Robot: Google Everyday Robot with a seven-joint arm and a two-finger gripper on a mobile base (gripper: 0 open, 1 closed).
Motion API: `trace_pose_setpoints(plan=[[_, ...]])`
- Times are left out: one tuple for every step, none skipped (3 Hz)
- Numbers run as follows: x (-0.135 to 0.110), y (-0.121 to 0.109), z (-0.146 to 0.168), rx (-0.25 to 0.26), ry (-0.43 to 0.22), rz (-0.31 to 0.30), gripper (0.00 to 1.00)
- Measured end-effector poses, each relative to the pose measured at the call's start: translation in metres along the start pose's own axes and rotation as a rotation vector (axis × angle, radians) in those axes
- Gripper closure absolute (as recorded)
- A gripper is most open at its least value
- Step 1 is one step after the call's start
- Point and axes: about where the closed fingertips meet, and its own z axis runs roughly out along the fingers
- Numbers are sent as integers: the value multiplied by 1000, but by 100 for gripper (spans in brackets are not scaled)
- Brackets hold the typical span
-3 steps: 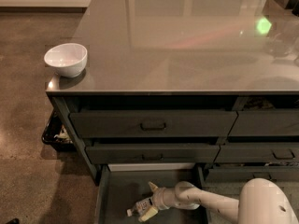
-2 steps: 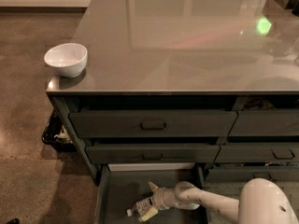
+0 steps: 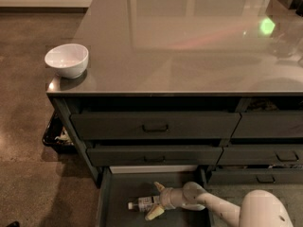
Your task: Pick blue plastic bottle from bottom drawer and place on counter
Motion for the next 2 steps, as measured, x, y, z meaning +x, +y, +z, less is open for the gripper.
trace_pose_setpoints(plan=[[-1,-1,-1,-7,-2,1,0],[-1,-1,-1,-7,-2,1,19]])
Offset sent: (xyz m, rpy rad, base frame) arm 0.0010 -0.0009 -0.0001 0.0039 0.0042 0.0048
